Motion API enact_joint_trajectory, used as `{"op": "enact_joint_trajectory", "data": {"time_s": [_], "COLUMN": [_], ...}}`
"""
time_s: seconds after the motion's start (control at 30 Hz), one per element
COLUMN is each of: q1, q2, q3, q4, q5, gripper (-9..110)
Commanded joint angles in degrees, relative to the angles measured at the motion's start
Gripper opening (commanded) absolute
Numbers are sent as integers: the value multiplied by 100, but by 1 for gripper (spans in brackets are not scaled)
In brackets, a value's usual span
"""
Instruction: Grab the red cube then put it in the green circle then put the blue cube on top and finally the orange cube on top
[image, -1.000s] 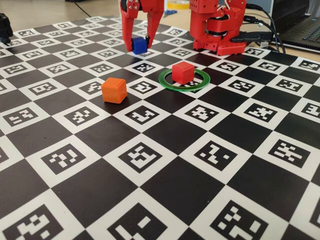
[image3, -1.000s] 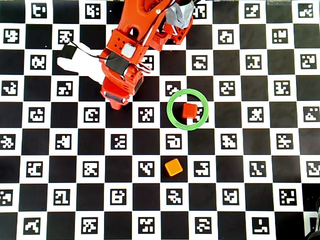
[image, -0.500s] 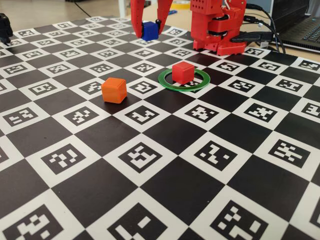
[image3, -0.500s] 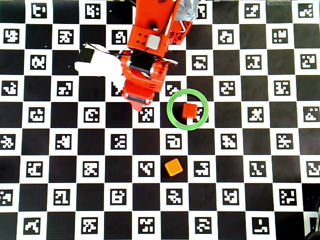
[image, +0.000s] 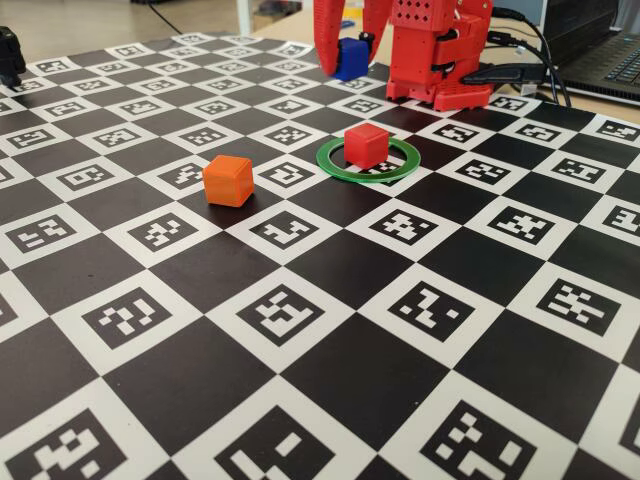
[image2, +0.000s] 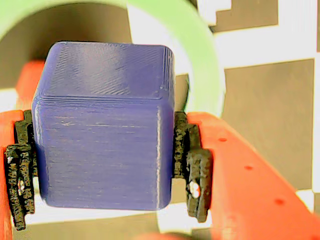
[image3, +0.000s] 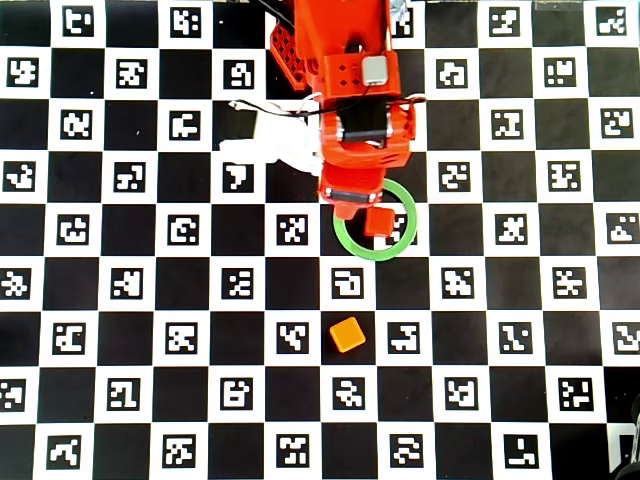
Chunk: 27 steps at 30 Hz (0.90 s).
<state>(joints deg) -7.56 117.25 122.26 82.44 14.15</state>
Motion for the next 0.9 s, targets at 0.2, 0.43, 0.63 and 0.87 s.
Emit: {"op": "enact_joint_trajectory", "data": {"time_s": [0.2, 0.43, 0.63, 0.87], "q1": [-659, -694, -888, -1002], "q2": [316, 185, 0, -185], "q3": [-475, -352, -272, -211], "q4": [-378, -782, -984, -1099], "q5": [519, 721, 967, 1099], "gripper": [6, 6, 6, 6]}}
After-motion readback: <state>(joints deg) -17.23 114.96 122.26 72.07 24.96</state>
